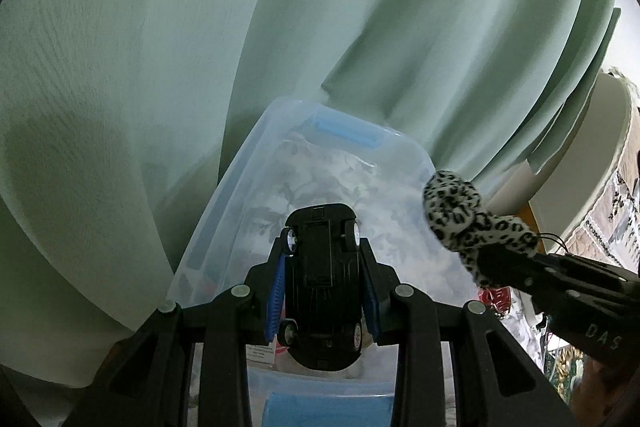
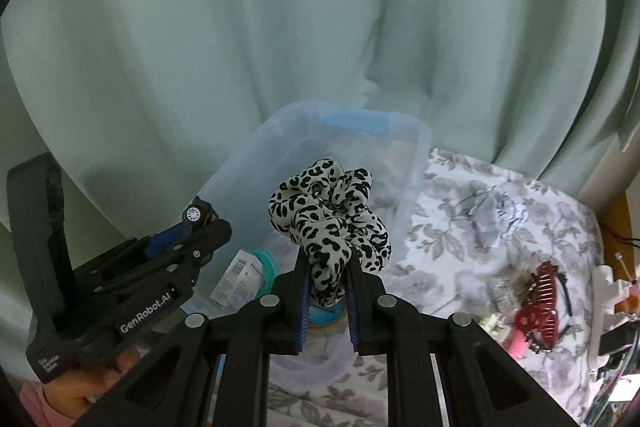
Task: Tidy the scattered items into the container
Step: 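Carry the toy car and scrunchie over the clear box and lower them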
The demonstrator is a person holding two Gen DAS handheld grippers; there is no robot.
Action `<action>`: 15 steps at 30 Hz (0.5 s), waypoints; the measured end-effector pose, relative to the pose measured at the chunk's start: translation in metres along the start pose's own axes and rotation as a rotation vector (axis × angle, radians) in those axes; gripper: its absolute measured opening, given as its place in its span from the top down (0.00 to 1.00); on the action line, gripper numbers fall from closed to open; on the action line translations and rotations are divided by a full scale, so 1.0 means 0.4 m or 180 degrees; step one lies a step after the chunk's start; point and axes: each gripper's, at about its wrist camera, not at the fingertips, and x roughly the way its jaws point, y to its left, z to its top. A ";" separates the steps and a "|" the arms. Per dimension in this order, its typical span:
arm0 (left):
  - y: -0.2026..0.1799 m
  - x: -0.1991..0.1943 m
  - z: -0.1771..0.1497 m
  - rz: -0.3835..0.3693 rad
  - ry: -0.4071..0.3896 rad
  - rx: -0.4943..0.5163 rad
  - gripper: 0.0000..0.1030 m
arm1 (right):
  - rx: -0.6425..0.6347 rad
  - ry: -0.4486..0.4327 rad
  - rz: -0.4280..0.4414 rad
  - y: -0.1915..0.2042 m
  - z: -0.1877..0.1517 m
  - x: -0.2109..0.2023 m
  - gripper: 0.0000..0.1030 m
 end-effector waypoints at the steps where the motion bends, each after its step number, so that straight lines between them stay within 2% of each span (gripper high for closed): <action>1: 0.002 0.003 -0.001 -0.0002 0.0010 -0.0002 0.67 | -0.0006 0.0021 0.0006 0.002 0.000 0.010 0.84; 10: 0.033 0.013 -0.014 0.0022 0.0096 -0.0092 0.67 | -0.0040 0.0233 0.0032 0.012 -0.006 0.081 0.81; 15: 0.029 0.008 -0.014 0.0104 0.0078 -0.0037 0.67 | 0.0026 0.0393 0.0036 0.005 -0.013 0.122 0.81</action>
